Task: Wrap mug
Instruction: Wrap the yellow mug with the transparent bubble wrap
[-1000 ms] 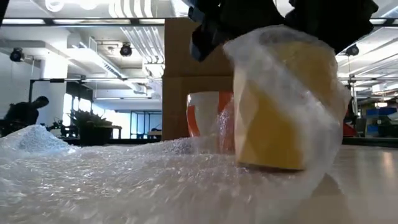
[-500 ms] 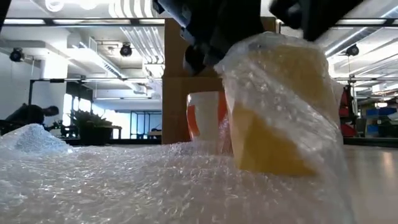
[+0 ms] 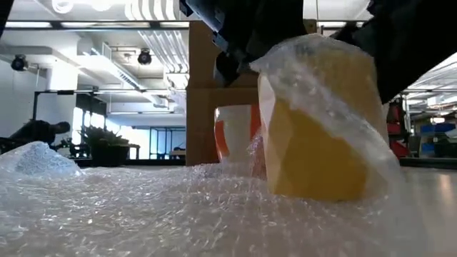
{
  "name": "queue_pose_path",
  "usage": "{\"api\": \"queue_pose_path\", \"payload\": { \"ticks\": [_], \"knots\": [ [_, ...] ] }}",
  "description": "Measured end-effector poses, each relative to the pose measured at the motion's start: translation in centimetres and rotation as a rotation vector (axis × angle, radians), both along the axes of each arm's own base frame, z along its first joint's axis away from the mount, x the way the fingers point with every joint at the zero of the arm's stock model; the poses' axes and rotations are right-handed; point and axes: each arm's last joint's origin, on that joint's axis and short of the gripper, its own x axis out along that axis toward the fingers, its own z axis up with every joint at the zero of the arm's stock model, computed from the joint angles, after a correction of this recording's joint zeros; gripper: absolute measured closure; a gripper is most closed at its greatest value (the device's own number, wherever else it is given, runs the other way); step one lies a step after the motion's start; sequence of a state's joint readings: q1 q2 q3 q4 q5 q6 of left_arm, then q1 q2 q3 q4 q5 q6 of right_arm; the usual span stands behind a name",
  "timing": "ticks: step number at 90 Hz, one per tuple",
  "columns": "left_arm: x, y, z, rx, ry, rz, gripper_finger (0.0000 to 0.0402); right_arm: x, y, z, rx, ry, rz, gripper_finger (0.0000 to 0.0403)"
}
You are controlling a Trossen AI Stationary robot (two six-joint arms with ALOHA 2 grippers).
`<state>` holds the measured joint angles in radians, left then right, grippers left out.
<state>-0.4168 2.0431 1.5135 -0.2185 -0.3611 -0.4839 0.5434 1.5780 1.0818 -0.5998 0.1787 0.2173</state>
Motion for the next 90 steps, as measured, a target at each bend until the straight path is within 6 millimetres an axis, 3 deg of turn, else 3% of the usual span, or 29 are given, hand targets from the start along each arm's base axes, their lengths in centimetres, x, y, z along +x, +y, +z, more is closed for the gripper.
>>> {"api": "queue_pose_path", "payload": {
  "ticks": [12,21,39,61,78,90],
  "knots": [
    [0.0,0.0,0.0,-0.003,0.0,0.003,0.0402,0.9,0.6,2.2,0.01,-0.066,0.02,0.0389],
    [0.0,0.0,0.0,-0.003,-0.001,0.003,0.0402,1.8,0.9,2.4,0.009,-0.169,0.022,0.0389],
    [-0.2,0.0,0.5,-0.001,0.018,-0.003,0.0402,2.6,0.9,-0.9,-0.023,-0.116,0.007,0.0389],
    [-1.6,-0.5,5.0,0.029,-0.056,0.007,0.0402,3.2,1.2,-1.8,-0.012,-0.133,0.009,0.0389],
    [-1.5,0.3,4.4,0.104,-0.044,0.069,0.0402,3.4,1.3,-1.5,0.003,-0.169,0.033,0.0389],
    [-1.6,0.6,3.4,0.117,-0.009,0.092,0.0402,4.1,1.2,-3.4,-0.014,-0.143,0.024,0.0389]
  ]
}}
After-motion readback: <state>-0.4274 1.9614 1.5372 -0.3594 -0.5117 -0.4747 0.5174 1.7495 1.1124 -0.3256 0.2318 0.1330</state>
